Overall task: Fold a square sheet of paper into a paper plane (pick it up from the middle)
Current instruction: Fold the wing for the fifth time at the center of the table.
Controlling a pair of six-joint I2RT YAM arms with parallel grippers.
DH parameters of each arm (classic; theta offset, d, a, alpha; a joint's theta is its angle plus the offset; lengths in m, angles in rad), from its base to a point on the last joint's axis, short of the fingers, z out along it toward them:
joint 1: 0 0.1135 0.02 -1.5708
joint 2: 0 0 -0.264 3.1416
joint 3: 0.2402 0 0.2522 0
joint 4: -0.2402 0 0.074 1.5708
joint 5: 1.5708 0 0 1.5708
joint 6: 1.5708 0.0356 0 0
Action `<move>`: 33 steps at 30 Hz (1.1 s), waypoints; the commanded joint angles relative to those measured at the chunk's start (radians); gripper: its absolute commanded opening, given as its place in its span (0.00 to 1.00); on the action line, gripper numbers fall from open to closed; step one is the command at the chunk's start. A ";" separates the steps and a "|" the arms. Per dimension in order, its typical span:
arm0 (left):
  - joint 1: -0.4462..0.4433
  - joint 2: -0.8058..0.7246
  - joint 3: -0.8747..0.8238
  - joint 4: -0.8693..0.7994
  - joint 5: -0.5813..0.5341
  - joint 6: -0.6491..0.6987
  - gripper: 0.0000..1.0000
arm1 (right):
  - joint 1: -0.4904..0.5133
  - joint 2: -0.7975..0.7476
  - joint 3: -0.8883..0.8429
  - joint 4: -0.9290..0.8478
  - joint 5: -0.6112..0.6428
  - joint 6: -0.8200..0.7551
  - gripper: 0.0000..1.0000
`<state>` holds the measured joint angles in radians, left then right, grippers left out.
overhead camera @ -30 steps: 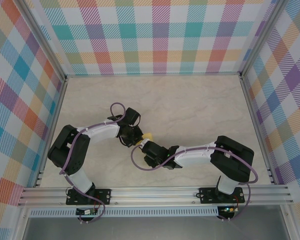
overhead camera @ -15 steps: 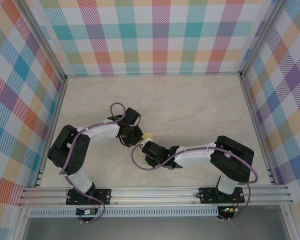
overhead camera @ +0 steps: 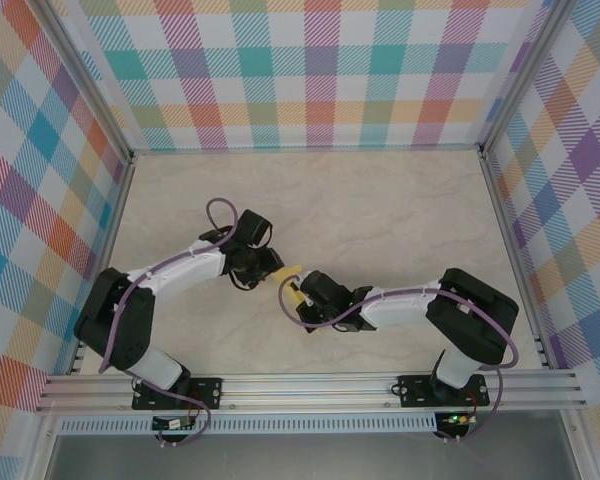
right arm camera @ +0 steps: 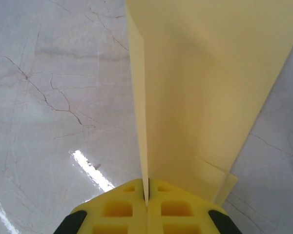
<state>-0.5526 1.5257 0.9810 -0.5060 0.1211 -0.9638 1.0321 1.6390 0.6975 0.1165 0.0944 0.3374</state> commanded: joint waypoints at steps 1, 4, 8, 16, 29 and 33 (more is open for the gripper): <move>0.017 -0.067 -0.008 -0.061 -0.082 0.016 0.51 | -0.029 -0.018 -0.030 0.071 -0.137 0.049 0.03; 0.017 -0.096 -0.019 -0.068 -0.090 0.016 0.52 | -0.052 -0.017 -0.048 0.101 -0.185 0.074 0.03; 0.017 -0.106 -0.036 -0.065 -0.084 0.017 0.52 | -0.083 -0.016 -0.064 0.129 -0.239 0.106 0.03; 0.017 -0.116 -0.089 0.010 -0.030 0.022 0.43 | -0.139 -0.011 -0.079 0.167 -0.352 0.162 0.04; 0.017 -0.119 -0.171 0.122 0.076 0.021 0.34 | -0.192 0.087 -0.061 0.144 -0.475 0.271 0.07; 0.017 -0.131 -0.209 0.185 0.121 0.013 0.33 | -0.220 0.113 -0.067 0.166 -0.535 0.330 0.07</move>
<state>-0.5526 1.4250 0.7948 -0.3798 0.1917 -0.9493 0.8230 1.7069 0.6342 0.2955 -0.3897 0.6113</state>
